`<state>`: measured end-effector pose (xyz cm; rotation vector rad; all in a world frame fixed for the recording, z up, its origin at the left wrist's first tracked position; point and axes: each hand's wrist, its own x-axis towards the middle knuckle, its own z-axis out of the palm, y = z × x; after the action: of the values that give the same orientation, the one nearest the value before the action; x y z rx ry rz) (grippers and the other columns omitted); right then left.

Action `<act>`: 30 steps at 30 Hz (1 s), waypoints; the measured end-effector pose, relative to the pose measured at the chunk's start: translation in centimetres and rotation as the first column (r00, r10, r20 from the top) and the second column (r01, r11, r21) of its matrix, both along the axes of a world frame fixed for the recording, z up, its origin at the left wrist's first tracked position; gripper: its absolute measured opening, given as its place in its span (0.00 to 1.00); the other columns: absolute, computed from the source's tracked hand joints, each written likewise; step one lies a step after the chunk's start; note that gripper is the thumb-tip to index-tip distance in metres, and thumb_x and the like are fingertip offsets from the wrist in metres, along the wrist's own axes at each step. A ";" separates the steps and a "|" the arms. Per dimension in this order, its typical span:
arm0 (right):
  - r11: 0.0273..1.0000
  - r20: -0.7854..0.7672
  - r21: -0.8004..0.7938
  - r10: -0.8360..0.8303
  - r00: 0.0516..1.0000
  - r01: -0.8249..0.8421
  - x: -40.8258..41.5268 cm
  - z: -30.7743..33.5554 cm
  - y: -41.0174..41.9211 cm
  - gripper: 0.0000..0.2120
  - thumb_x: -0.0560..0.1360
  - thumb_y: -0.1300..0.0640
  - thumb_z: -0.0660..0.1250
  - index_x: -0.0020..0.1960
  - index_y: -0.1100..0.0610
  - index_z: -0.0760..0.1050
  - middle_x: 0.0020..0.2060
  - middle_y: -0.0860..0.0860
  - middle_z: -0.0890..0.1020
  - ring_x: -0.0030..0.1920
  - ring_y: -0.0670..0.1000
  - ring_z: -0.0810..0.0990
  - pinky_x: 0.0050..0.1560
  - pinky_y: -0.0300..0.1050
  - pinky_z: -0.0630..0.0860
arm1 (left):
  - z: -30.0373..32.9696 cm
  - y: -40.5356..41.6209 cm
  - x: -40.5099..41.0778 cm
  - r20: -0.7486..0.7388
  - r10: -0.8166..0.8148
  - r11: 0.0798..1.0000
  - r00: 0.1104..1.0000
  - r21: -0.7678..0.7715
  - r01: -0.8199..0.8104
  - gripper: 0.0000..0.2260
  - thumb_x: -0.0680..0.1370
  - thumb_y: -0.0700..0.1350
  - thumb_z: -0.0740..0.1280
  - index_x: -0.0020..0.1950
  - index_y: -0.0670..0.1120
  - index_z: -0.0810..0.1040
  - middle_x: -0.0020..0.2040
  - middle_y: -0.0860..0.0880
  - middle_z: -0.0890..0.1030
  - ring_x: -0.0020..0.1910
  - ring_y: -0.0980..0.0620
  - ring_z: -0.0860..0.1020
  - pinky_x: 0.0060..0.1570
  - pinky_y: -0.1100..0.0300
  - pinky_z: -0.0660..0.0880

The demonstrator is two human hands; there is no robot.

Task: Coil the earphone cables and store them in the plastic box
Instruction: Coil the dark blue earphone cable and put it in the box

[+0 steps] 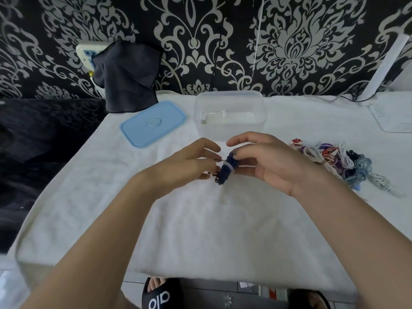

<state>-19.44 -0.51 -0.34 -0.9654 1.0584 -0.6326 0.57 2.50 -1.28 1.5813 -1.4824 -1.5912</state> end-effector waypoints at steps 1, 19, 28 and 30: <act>1.000 0.017 0.015 0.008 1.000 -0.008 0.2 0.0 0.1 0.12 0.76 0.71 0.63 0.57 0.62 0.78 0.43 0.60 0.82 0.42 0.56 0.83 0.52 0.51 0.83 | -0.2 -0.1 0.1 0.007 0.001 1.000 1.000 0.011 -0.002 0.19 0.73 0.48 0.66 0.64 0.55 0.76 0.63 0.54 0.82 0.62 0.54 0.81 0.69 0.51 0.75; 0.999 -0.100 0.022 0.035 0.994 -0.033 1.3 -0.7 0.4 0.10 0.73 0.63 0.74 0.54 0.61 0.80 0.39 0.56 0.81 0.34 0.51 0.77 0.35 0.44 0.73 | 0.4 0.7 0.2 -0.138 0.161 0.987 0.977 0.009 -0.161 0.07 0.84 0.40 0.61 0.51 0.41 0.78 0.40 0.46 0.77 0.36 0.50 0.77 0.43 0.59 0.78; 0.963 -0.387 -0.228 0.042 0.921 -0.140 1.7 -1.6 1.0 0.06 0.76 0.63 0.66 0.51 0.57 0.80 0.38 0.55 0.85 0.32 0.53 0.84 0.37 0.47 0.78 | 0.0 2.0 1.3 -0.010 0.222 0.975 0.975 -0.029 -0.222 0.08 0.81 0.36 0.67 0.59 0.43 0.78 0.44 0.45 0.86 0.40 0.52 0.84 0.51 0.57 0.83; 0.948 -0.483 -0.270 0.016 0.875 -0.167 1.6 -2.1 1.0 0.08 0.76 0.63 0.65 0.51 0.54 0.79 0.37 0.52 0.85 0.35 0.52 0.86 0.40 0.45 0.78 | 0.0 2.1 1.3 0.069 0.196 0.979 0.978 -0.073 -0.191 0.07 0.80 0.38 0.68 0.58 0.45 0.78 0.42 0.48 0.87 0.40 0.52 0.85 0.50 0.58 0.83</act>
<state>-17.83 0.47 -2.45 -1.4877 1.3617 -0.4948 1.87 4.57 -1.31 1.7079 -1.3581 -1.3738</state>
